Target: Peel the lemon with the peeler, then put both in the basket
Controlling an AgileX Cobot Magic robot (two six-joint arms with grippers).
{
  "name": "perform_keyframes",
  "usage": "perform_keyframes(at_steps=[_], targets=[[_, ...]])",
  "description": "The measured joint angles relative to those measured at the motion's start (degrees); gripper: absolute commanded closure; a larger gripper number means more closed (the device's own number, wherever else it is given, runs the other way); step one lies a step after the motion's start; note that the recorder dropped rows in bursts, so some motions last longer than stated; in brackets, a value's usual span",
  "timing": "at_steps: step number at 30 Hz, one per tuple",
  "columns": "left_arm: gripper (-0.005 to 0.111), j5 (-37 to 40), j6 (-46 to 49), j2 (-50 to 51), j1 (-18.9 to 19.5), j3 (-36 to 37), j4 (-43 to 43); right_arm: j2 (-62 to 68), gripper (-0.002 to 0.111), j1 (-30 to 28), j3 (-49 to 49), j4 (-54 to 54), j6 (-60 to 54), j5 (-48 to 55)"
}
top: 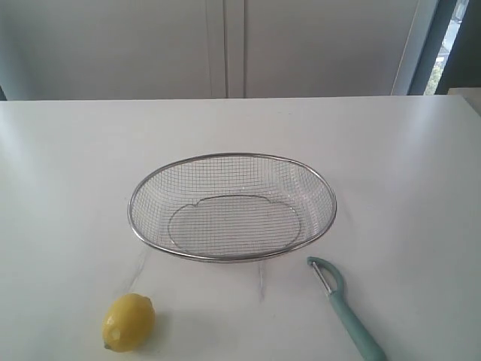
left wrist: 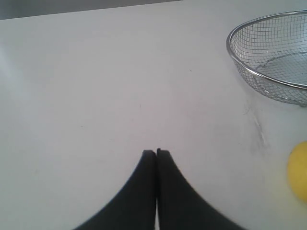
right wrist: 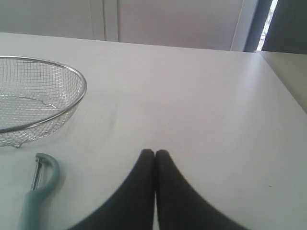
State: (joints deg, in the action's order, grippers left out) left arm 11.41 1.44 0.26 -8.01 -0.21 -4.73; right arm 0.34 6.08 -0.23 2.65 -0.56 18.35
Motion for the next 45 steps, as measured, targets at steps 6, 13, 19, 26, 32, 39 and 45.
perform_keyframes(at_steps=[6,13,19,26,32,39,45], targets=[[0.107,0.0,0.0,0.0,0.0,0.0,0.0,0.0,0.108,0.0,0.0,0.0,0.0,-3.45],[0.107,0.0,0.0,0.0,0.0,0.0,0.0,0.0,0.108,0.0,0.0,0.0,0.0,-13.92],[0.107,0.0,0.0,0.0,0.0,0.0,0.0,0.0,0.108,0.0,0.0,0.0,0.0,-20.97],[0.107,0.0,0.0,0.0,0.0,0.0,0.0,0.0,0.108,0.0,0.0,0.1,0.0,-27.04],[0.107,0.0,0.0,0.0,0.0,0.0,0.0,0.0,0.108,0.0,0.0,0.1,0.0,-34.26],[0.107,0.0,0.0,0.0,0.0,0.0,0.0,-0.02,0.108,0.0,0.0,0.1,0.0,-47.95],[0.107,0.0,0.0,0.0,0.0,0.0,0.0,-0.02,0.108,0.0,0.0,0.1,1.06,-50.08]])
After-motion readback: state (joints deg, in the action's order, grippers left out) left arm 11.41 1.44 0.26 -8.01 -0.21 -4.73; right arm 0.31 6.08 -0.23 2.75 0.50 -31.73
